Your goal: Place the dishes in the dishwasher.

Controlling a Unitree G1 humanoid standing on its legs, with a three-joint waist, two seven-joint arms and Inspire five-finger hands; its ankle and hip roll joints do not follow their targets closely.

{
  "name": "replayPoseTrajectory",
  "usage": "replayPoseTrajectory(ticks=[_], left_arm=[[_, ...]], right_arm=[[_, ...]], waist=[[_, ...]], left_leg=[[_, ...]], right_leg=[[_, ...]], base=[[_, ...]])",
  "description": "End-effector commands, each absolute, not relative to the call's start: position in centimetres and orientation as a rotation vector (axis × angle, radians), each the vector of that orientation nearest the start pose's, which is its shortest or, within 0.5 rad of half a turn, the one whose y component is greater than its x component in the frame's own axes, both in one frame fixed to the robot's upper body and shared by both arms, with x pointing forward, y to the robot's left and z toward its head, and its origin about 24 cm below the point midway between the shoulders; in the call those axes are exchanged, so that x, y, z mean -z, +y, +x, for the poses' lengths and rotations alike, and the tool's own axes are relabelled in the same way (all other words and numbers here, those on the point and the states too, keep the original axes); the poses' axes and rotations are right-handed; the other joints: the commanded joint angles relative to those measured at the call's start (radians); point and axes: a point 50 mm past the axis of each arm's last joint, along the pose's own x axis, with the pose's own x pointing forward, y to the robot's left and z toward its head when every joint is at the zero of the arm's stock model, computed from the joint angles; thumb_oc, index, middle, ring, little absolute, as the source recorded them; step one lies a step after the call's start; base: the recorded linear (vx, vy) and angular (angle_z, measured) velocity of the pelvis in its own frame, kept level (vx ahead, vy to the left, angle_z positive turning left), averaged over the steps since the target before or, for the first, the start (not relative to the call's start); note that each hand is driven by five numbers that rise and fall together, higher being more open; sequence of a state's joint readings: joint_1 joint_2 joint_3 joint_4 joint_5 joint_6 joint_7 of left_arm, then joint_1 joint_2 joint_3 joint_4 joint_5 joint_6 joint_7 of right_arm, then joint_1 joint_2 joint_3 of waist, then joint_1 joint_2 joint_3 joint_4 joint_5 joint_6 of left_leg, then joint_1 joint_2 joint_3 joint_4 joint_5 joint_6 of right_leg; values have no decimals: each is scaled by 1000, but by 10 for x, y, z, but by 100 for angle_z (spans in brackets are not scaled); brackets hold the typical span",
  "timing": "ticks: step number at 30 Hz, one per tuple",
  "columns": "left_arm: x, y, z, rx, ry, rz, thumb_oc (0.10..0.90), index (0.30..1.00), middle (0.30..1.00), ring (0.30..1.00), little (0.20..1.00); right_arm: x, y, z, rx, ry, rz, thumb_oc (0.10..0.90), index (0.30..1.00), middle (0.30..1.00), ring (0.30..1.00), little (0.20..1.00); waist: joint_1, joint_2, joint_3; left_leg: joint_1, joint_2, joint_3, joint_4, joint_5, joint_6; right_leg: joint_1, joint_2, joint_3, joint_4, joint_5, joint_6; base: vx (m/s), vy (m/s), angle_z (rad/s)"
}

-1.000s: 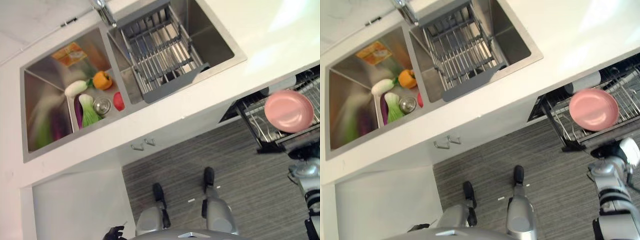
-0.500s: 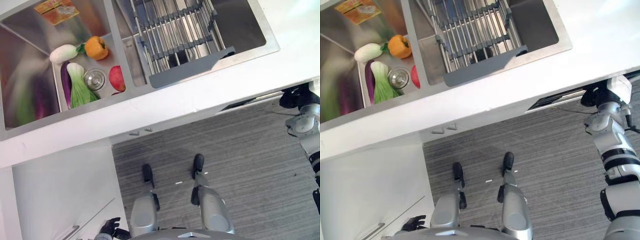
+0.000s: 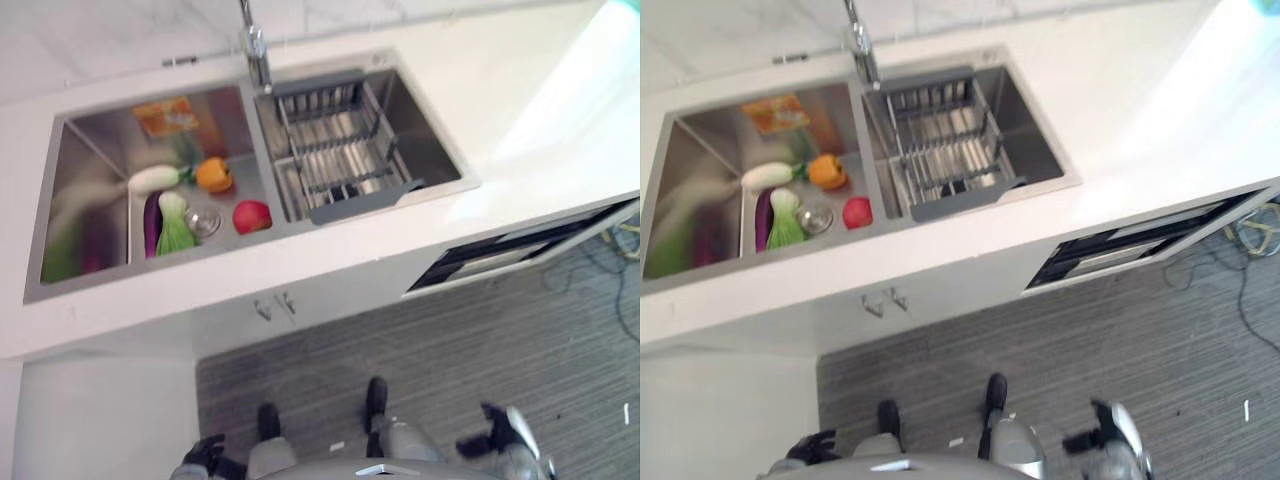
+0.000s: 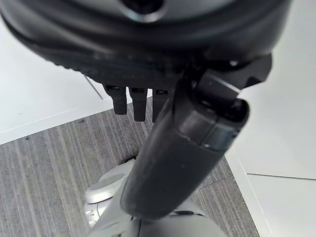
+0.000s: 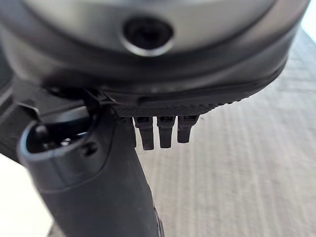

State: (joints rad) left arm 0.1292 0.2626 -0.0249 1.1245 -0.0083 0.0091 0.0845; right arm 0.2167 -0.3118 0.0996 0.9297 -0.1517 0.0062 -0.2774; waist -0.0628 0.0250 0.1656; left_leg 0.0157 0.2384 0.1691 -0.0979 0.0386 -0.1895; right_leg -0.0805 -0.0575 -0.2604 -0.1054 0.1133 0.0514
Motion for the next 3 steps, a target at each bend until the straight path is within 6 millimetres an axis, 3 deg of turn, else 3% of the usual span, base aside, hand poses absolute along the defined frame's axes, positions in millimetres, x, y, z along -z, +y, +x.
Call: replayPoseTrajectory(ticks=[1, 3], left_arm=[[162, 258, 43, -182, 1328, 331, 800, 900, 900, 900, 900], [164, 255, 40, -163, 1359, 345, 800, 900, 900, 900, 900]], right_arm=[[123, -289, 111, 303, 960, -578, 800, 900, 900, 900, 900], [132, -282, 105, 266, 1023, -560, 800, 900, 900, 900, 900]], waist=[[7, 39, -27], [10, 36, -42]], left_leg=[[13, 19, -25, 11, 9, 13], [27, 9, -28, 11, 2, 21]], right_leg=[[42, -91, 11, 41, -70, 107], [53, -101, 13, 52, -71, 111]], base=[[11, 81, -11], [-26, 135, -15]])
